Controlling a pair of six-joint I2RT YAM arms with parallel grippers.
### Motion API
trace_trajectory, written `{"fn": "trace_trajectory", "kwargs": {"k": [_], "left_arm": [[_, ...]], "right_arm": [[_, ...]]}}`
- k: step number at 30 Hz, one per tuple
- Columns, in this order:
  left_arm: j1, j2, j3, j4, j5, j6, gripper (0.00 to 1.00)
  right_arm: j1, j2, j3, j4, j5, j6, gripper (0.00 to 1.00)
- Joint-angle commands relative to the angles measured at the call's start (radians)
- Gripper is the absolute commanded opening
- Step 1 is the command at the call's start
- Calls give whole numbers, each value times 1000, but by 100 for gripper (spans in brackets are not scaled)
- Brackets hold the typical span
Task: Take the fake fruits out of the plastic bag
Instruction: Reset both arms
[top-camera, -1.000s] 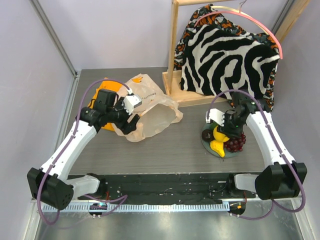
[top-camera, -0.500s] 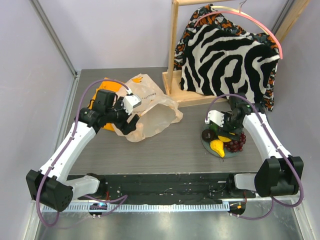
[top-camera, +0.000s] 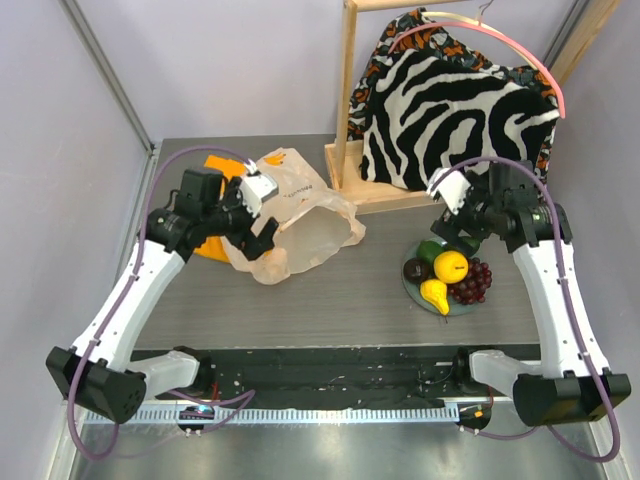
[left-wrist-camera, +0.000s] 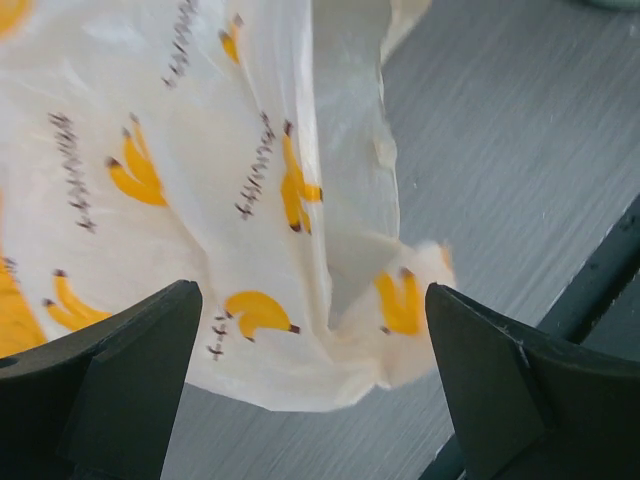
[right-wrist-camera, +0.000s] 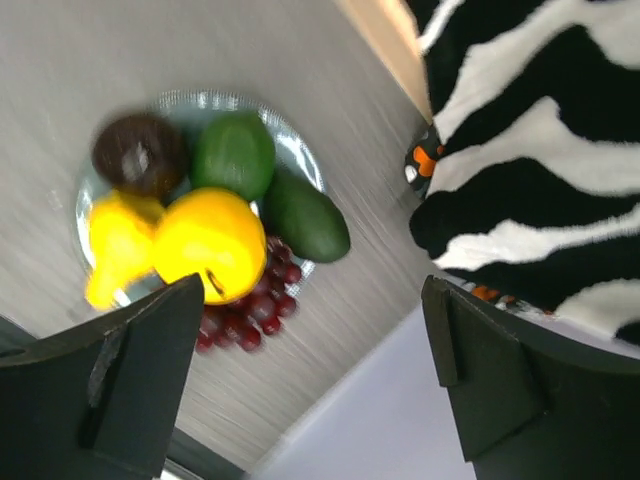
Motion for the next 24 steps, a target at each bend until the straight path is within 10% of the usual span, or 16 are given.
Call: {"fn": "trace_trajectory", "kwargs": {"k": [1, 8, 24], "left_arm": [[6, -36, 142, 52, -14, -114, 100], [80, -54, 177, 134, -292, -306, 100], [276, -275, -292, 202, -605, -478, 100]], "right_arm": [[20, -45, -21, 194, -5, 422, 99], [40, -46, -64, 328, 187, 825, 100], [42, -136, -304, 307, 473, 835, 100]]}}
